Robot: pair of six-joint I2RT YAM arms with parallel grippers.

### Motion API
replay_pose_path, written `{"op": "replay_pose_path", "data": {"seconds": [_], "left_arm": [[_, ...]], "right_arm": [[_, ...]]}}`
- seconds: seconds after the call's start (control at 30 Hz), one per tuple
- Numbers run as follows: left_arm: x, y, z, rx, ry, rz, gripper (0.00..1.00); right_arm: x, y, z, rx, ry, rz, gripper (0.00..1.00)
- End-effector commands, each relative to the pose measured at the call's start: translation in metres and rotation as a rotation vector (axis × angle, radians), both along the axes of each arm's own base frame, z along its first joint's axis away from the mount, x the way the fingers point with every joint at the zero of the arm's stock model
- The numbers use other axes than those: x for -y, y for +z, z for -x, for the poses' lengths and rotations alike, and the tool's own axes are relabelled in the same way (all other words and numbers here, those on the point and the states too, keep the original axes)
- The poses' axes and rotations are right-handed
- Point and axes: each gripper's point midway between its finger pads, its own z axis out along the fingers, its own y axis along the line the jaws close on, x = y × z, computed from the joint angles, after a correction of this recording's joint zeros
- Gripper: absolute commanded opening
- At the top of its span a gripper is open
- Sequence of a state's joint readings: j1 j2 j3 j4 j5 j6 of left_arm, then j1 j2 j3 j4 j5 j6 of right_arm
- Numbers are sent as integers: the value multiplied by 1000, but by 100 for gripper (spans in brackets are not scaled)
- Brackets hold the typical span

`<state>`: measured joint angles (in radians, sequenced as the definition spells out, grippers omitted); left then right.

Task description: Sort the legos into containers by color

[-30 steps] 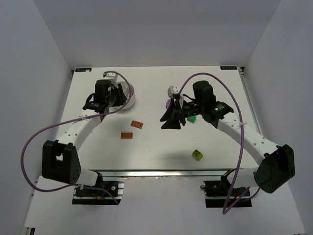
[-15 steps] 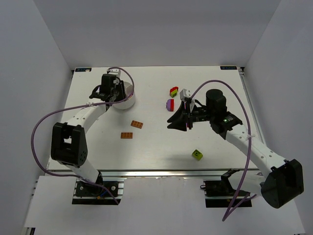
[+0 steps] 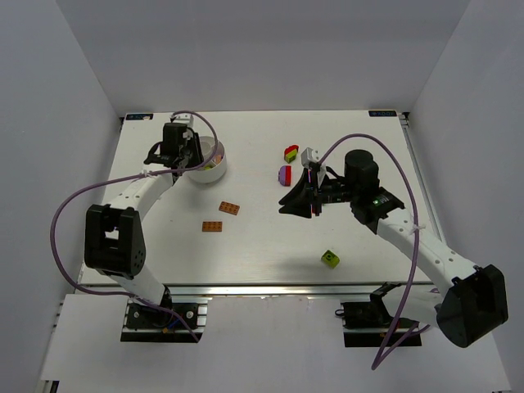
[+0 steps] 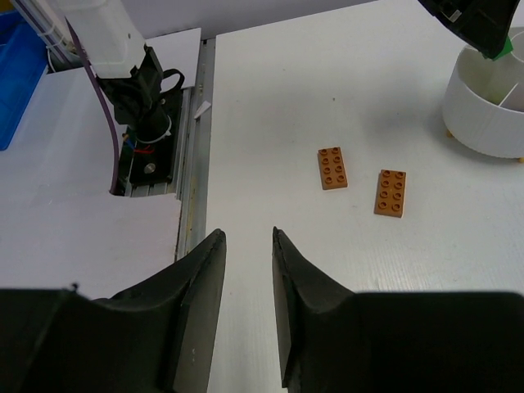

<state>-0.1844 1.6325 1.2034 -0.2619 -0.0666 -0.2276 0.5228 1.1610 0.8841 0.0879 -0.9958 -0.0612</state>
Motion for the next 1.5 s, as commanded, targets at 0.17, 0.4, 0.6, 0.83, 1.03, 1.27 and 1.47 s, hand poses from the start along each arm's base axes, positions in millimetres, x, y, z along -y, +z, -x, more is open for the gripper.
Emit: {"op": "replay_pose_path", "data": {"seconds": [0.17, 0.4, 0.6, 0.83, 1.03, 1.27, 1.47], "left_arm": [[-2, -3, 0, -4, 1, 10, 10], [-3, -7, -2, -14, 3, 13, 15], [-3, -12, -2, -27, -1, 15, 23], [-3, -14, -3, -31, -1, 15, 38], [-3, -16, -3, -37, -2, 15, 42], [-3, -16, -3, -39, -1, 14, 52], [-2, -13, -3, -31, -1, 23, 58]], "right_arm": [[0, 2, -5, 22, -6, -21, 36], [0, 1, -4, 19, -4, -22, 38], [1, 2, -4, 13, -4, -24, 38], [1, 1, -5, 8, -5, -25, 38], [2, 1, -7, 3, -9, -26, 38], [3, 1, -7, -1, -10, -29, 39], [5, 1, -8, -4, -14, -31, 40]]}}
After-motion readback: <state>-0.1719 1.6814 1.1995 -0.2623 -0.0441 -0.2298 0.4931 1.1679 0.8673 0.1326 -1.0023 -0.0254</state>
